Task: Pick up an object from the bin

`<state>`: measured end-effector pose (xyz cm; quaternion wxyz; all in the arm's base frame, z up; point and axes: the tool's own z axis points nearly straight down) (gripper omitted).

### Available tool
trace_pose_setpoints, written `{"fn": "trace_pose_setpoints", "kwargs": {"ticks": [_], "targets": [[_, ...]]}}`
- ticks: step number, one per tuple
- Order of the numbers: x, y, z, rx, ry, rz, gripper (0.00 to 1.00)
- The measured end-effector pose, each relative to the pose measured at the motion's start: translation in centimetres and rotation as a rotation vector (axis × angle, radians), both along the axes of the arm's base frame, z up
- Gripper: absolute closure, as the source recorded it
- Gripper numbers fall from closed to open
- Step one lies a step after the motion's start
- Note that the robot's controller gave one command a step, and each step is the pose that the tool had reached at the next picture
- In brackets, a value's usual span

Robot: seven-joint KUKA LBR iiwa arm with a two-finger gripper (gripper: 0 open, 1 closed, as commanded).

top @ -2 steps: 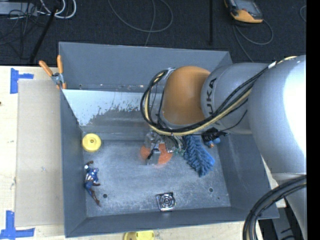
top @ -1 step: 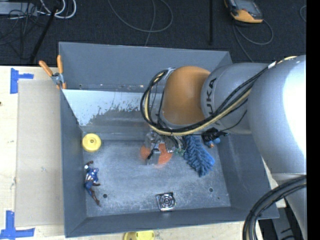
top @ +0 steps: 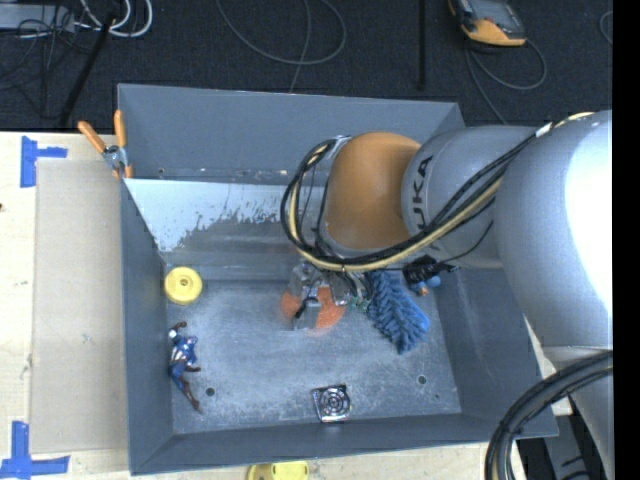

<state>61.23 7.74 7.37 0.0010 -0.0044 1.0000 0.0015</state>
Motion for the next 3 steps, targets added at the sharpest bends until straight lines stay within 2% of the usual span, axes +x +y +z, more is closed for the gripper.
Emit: {"fn": "trace_pose_setpoints", "kwargs": {"ticks": [3], "targets": [[0.00,-0.01,0.00,0.000,0.000,-0.002,1.00]]}}
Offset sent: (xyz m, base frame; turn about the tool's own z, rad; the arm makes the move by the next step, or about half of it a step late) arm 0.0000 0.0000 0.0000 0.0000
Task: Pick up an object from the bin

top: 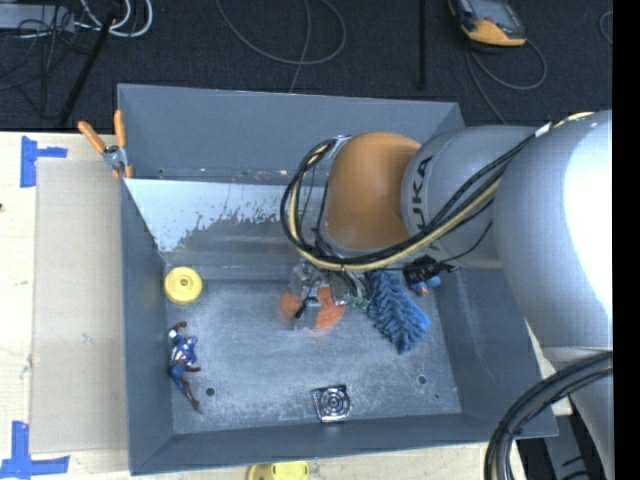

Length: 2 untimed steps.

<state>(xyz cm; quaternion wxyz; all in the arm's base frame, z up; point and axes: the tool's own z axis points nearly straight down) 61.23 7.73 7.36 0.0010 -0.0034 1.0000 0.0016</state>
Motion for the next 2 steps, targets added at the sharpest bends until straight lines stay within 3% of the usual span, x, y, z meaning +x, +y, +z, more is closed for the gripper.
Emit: {"fn": "trace_pose_setpoints", "kwargs": {"ticks": [2], "targets": [[0.00,0.00,0.00,0.000,0.000,-0.001,1.00]]}}
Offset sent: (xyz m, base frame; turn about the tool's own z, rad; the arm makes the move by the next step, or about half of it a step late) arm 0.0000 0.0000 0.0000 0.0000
